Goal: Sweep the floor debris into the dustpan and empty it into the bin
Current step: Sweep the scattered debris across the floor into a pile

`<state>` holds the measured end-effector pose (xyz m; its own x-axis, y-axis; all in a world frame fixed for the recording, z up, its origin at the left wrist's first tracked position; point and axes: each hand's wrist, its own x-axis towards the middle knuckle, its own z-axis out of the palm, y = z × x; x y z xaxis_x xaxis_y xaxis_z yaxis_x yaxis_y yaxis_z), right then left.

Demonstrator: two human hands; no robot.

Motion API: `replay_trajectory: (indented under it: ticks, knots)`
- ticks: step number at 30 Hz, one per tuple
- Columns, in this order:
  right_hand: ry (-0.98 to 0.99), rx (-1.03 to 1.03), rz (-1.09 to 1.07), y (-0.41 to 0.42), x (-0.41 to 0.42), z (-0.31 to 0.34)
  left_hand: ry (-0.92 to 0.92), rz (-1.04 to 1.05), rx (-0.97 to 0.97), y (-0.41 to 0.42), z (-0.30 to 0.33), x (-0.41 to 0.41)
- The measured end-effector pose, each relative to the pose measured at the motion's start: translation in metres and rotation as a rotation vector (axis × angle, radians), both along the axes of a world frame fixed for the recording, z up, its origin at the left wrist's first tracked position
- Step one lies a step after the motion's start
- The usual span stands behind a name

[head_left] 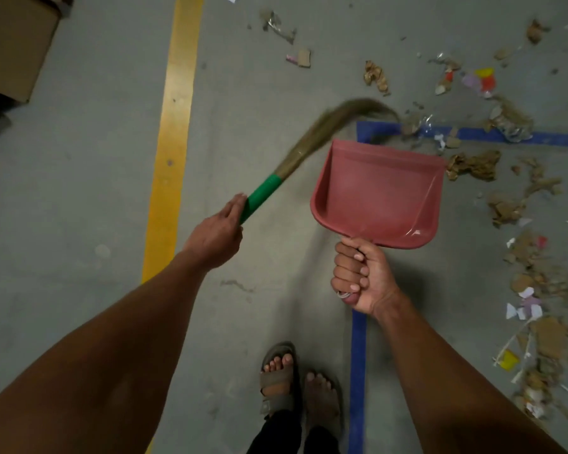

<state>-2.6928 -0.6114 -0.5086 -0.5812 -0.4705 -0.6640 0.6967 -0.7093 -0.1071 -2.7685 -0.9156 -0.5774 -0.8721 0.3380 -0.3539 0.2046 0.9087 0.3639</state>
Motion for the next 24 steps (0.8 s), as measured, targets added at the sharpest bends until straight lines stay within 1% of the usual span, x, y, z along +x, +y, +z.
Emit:
replay_trajectory:
  ticks: [4,7,10,12,14,16,20,24]
  knots:
    - [0.024,-0.029,0.036,-0.011,-0.023,0.000,0.055,0.341,0.023,-0.022,0.007,-0.006]
    - [0.062,-0.078,0.086,-0.022,-0.044,-0.005,0.063,0.584,-0.012,-0.036,0.009,-0.020]
    - [0.027,-0.029,0.110,-0.032,-0.063,-0.010,-0.033,0.797,-0.061,-0.048,0.012,-0.039]
    - [0.014,-0.005,0.126,-0.038,-0.076,-0.012,-0.136,0.839,-0.136,-0.055,0.012,-0.052]
    - [0.015,0.003,0.141,-0.040,-0.088,-0.015,-0.219,0.759,-0.207,-0.059,0.007,-0.061]
    - [0.009,0.000,0.159,-0.039,-0.100,-0.018,-0.246,0.635,-0.207,-0.057,0.001,-0.068]
    - [-0.013,0.012,0.180,-0.031,-0.123,-0.018,-0.247,0.333,-0.092,-0.040,-0.013,-0.084]
    - [-0.030,0.034,0.167,-0.017,-0.148,-0.011,-0.221,0.027,0.013,-0.015,-0.008,-0.110]
